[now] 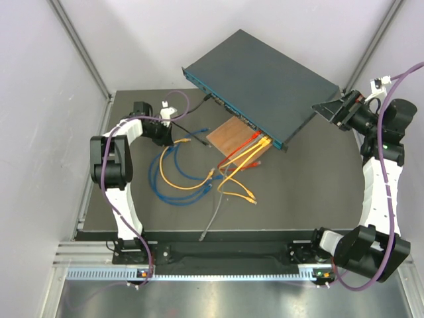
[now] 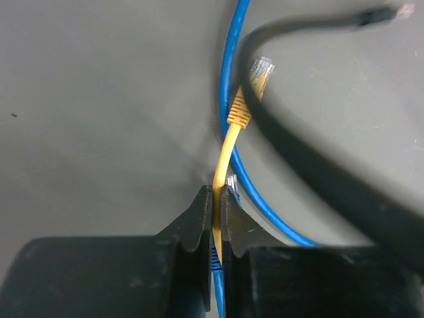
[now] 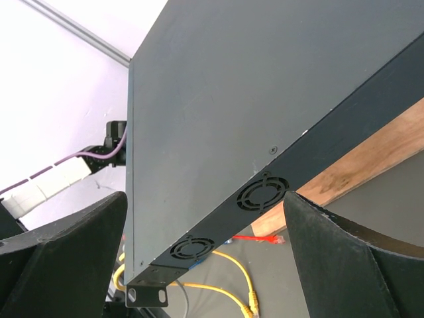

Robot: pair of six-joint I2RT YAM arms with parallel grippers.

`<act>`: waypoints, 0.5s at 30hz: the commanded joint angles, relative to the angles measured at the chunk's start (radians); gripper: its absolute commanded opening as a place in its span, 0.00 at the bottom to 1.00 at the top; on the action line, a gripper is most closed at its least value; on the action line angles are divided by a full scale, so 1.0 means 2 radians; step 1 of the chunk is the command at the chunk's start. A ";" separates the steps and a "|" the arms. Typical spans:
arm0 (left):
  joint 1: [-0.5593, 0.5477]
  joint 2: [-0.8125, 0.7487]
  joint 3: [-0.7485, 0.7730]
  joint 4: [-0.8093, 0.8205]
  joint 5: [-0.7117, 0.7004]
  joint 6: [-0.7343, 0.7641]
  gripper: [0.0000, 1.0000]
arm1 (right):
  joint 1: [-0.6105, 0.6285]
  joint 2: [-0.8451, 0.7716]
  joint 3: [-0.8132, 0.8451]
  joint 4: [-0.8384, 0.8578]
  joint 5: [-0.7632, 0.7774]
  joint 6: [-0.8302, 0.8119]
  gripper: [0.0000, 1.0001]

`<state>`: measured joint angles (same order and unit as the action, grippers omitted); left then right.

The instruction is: Insert the plug into the switch port

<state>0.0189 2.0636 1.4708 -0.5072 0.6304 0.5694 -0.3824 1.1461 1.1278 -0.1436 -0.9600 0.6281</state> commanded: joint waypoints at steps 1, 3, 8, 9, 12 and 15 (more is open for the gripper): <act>0.002 -0.033 -0.010 0.012 0.003 -0.002 0.03 | -0.007 -0.008 0.024 0.015 -0.014 -0.006 1.00; 0.006 -0.050 -0.020 0.006 -0.003 -0.007 0.00 | -0.006 -0.012 0.026 0.016 -0.016 -0.012 1.00; 0.024 -0.111 -0.034 -0.045 -0.007 0.013 0.00 | -0.005 -0.016 0.028 0.019 -0.028 -0.015 1.00; 0.025 -0.120 -0.040 -0.067 -0.011 0.021 0.00 | -0.005 -0.017 0.029 0.020 -0.030 -0.017 1.00; 0.033 -0.150 -0.057 -0.103 -0.013 0.045 0.02 | -0.005 -0.019 0.028 0.021 -0.034 -0.022 1.00; 0.034 -0.165 -0.081 -0.117 -0.023 0.061 0.00 | -0.005 -0.019 0.022 0.027 -0.038 -0.020 1.00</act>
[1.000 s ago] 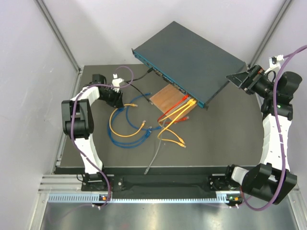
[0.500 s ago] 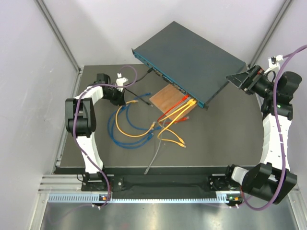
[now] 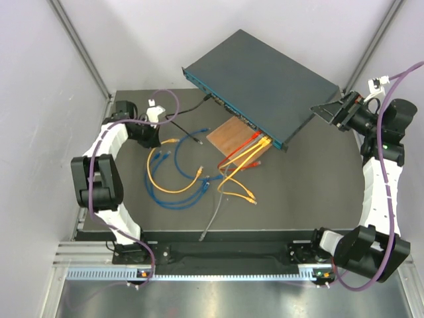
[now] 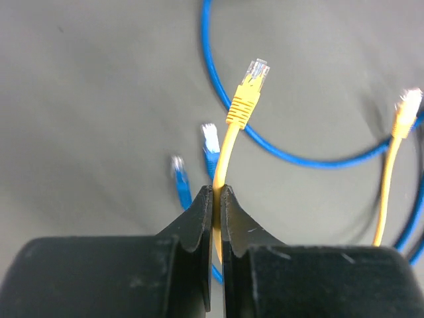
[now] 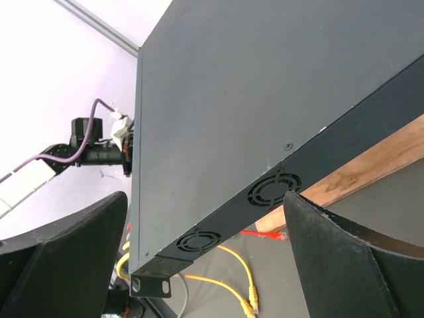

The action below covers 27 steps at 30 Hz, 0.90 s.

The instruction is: Insert the plug into the switch port

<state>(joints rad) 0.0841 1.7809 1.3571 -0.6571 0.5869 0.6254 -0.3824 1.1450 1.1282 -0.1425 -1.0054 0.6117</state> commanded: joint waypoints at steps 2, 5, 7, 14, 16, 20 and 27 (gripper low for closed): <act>0.004 -0.031 -0.043 -0.035 -0.007 0.038 0.00 | -0.005 -0.020 0.021 0.028 -0.019 -0.012 1.00; 0.004 -0.037 -0.072 -0.021 -0.006 0.038 0.00 | -0.005 -0.023 0.020 0.028 -0.020 -0.012 1.00; 0.005 -0.041 -0.070 -0.040 0.006 0.038 0.00 | -0.004 -0.026 0.020 0.028 -0.023 -0.012 1.00; 0.016 -0.164 -0.068 -0.160 0.123 0.061 0.00 | 0.012 -0.043 0.056 -0.021 -0.024 -0.098 0.98; 0.016 -0.214 -0.053 -0.181 0.155 0.040 0.00 | 0.038 -0.048 0.079 -0.039 -0.020 -0.148 0.95; 0.016 -0.279 -0.016 -0.201 0.233 -0.034 0.00 | 0.138 -0.066 0.120 -0.094 0.037 -0.282 0.87; -0.006 -0.335 0.012 -0.104 0.375 -0.283 0.00 | 0.389 -0.075 0.154 -0.134 0.134 -0.498 0.77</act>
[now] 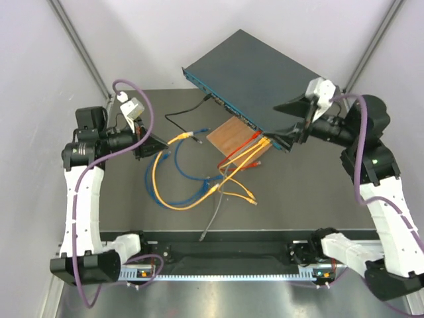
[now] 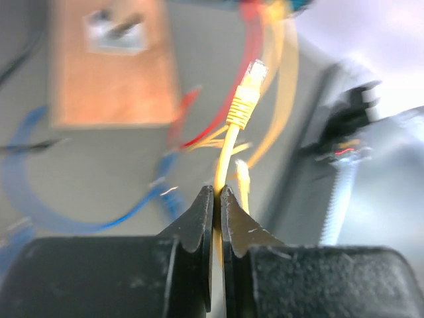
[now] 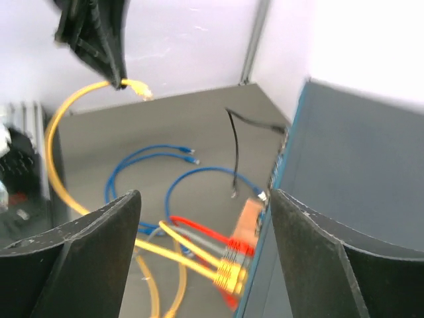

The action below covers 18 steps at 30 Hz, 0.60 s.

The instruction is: Insert the plug into the switch port

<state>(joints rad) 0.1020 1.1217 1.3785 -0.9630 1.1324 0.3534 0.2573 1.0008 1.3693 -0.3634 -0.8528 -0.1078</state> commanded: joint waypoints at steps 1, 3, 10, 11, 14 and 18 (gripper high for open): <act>-0.022 -0.009 -0.007 0.105 0.130 -0.182 0.00 | 0.095 0.004 0.039 -0.035 0.083 -0.161 0.77; -0.049 -0.025 -0.035 0.167 0.143 -0.290 0.00 | 0.140 0.012 0.053 -0.051 0.099 -0.213 0.76; -0.192 -0.066 -0.090 0.333 0.105 -0.436 0.00 | 0.281 0.056 0.087 -0.077 0.148 -0.305 0.74; -0.202 -0.066 -0.091 0.339 0.101 -0.441 0.00 | 0.292 0.061 0.089 -0.081 0.156 -0.315 0.73; -0.218 -0.062 -0.093 0.351 0.109 -0.459 0.00 | 0.329 0.066 0.090 -0.097 0.173 -0.349 0.70; -0.229 -0.061 -0.112 0.394 0.114 -0.496 0.00 | 0.361 0.073 0.092 -0.111 0.179 -0.366 0.66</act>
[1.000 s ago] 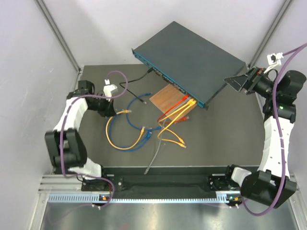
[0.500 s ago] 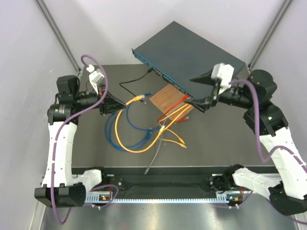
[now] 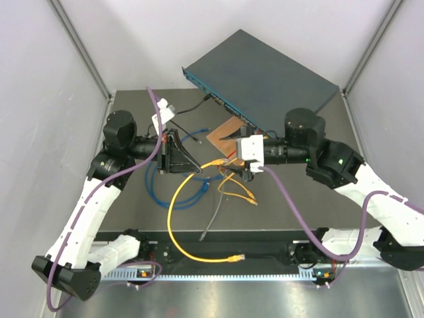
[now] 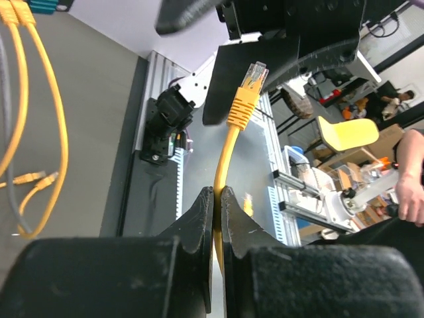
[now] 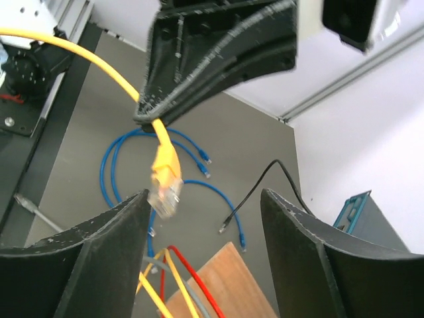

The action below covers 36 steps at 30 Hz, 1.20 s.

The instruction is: Insert the plug into the switch port

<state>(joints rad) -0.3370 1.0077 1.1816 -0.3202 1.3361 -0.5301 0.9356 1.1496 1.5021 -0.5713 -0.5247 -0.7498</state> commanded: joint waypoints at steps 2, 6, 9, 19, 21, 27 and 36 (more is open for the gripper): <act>-0.015 -0.001 -0.019 0.081 0.014 -0.060 0.00 | 0.031 0.000 0.025 -0.014 0.024 -0.061 0.65; -0.022 0.004 -0.021 0.091 0.015 -0.068 0.00 | 0.042 0.003 0.025 -0.029 0.030 -0.078 0.61; -0.023 0.005 -0.023 0.101 0.015 -0.076 0.00 | 0.047 0.007 0.026 -0.030 0.032 -0.075 0.50; -0.032 0.016 -0.030 0.114 0.013 -0.096 0.00 | 0.054 0.007 0.033 -0.038 0.044 -0.073 0.32; -0.033 0.021 -0.029 0.116 0.012 -0.098 0.00 | 0.055 0.008 0.034 -0.040 0.045 -0.073 0.34; -0.034 0.025 -0.031 0.117 0.009 -0.103 0.00 | 0.060 0.007 0.034 -0.048 0.048 -0.084 0.33; -0.034 0.027 -0.030 0.126 0.005 -0.112 0.00 | 0.064 0.008 0.027 -0.046 0.064 -0.088 0.00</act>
<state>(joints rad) -0.4000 1.0607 1.1213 -0.1333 1.3418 -0.7368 1.0454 1.1671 1.5269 -0.6857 -0.4095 -0.9142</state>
